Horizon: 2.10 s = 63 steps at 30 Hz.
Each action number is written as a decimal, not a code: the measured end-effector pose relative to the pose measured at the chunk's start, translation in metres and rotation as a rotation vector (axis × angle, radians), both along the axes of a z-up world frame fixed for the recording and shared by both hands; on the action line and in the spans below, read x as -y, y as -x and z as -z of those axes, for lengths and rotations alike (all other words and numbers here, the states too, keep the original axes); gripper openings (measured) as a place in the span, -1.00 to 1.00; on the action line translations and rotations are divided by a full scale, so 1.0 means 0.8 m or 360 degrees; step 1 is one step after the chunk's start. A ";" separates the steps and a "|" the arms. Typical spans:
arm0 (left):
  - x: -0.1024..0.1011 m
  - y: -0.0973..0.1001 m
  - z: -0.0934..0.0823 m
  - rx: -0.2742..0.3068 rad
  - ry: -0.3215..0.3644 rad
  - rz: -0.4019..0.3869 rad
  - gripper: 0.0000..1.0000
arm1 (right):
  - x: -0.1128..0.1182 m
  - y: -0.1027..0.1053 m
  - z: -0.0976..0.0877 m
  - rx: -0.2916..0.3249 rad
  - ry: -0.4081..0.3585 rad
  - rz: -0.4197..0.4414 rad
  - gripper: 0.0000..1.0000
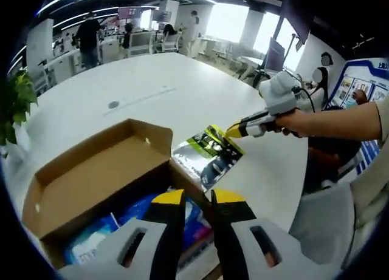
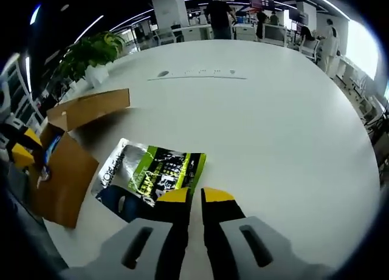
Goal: Operate the shoe box by opening the lid, removing the specified soft item, and placing it in the target area until the item is outside and the box remains undamaged.
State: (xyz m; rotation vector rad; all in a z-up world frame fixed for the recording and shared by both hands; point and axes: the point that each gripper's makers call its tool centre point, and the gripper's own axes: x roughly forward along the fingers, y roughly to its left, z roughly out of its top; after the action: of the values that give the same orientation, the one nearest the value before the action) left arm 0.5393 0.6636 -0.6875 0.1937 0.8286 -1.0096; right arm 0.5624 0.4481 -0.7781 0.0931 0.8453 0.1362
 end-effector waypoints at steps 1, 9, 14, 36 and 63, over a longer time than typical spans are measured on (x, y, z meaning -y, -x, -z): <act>-0.003 0.000 0.000 0.0004 -0.0002 -0.0006 -0.70 | -0.001 0.001 -0.001 0.0001 0.0002 -0.0008 -0.85; -0.035 -0.002 -0.001 0.0026 -0.0023 -0.0070 -0.64 | -0.013 0.007 -0.020 0.0034 0.0013 -0.0082 -0.70; -0.056 -0.002 -0.001 0.0049 -0.0044 -0.0103 -0.59 | -0.027 0.016 -0.033 0.0048 0.0013 -0.0146 -0.58; -0.150 0.001 -0.007 0.0125 -0.0077 -0.0309 -0.39 | -0.116 0.046 -0.104 0.0217 -0.0087 -0.0364 -0.29; -0.265 0.015 -0.004 0.0164 -0.0131 -0.0584 -0.31 | -0.244 0.047 -0.132 0.0279 -0.0225 -0.0633 -0.24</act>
State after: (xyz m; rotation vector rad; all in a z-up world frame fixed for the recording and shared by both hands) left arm 0.5273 0.8753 -0.6846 0.1556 0.7776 -0.6168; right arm 0.5245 0.6430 -0.6721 0.0435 0.6702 0.5706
